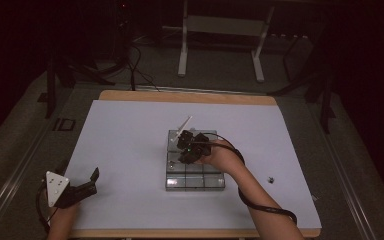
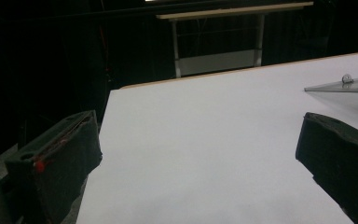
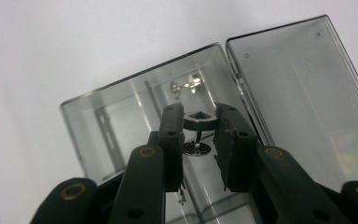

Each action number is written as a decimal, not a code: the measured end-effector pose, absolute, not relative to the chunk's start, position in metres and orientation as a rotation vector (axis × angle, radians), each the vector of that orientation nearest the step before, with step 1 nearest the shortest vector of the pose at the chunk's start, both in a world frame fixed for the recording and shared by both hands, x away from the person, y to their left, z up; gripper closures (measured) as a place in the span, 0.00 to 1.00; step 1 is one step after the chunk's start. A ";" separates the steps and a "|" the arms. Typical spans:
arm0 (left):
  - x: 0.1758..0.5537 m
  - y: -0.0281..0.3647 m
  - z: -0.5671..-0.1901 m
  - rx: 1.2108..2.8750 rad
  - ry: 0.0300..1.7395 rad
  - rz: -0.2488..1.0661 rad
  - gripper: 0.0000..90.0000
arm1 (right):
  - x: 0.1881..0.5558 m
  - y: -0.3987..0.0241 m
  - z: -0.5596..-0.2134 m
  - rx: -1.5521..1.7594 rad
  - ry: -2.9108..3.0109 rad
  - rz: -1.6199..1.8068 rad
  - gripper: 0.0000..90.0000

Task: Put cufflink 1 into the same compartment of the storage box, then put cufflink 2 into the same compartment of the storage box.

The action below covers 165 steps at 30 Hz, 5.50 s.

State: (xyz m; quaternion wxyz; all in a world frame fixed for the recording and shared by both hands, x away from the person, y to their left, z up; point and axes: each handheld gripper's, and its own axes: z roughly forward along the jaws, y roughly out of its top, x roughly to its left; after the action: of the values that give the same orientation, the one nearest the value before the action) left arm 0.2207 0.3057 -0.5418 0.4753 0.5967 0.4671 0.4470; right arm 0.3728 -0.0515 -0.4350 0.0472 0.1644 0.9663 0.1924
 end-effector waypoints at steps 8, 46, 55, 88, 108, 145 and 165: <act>0.221 0.306 -0.542 1.460 1.140 1.094 0.01 | 0.374 -0.041 -0.464 0.547 2.923 0.629 0.81; 0.221 0.305 -0.542 1.465 1.138 1.094 0.01 | 0.381 -0.042 -0.459 0.440 3.023 0.388 0.65; 0.221 0.305 -0.542 1.465 1.140 1.097 0.01 | 0.369 -0.066 -0.440 0.310 3.049 0.357 0.65; 0.221 0.305 -0.542 1.466 1.142 1.096 0.01 | 0.343 -0.179 -0.427 0.208 3.037 0.186 0.66; 0.222 0.305 -0.541 1.471 1.145 1.086 0.01 | 0.338 -0.241 -0.453 0.161 3.025 0.133 0.62; 0.221 0.305 -0.542 1.467 1.144 1.098 0.01 | 0.371 -0.233 -0.487 0.308 3.104 0.054 0.79; 0.221 0.305 -0.542 1.469 1.143 1.096 0.01 | 0.353 -0.191 -0.433 0.162 3.101 0.124 0.79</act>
State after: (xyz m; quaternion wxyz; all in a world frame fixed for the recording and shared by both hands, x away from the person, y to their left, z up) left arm 0.2211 0.3045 -0.5417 0.4714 0.5999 0.4665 0.4476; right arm 0.3533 -0.1908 -0.4328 0.0171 0.0520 0.9977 0.0400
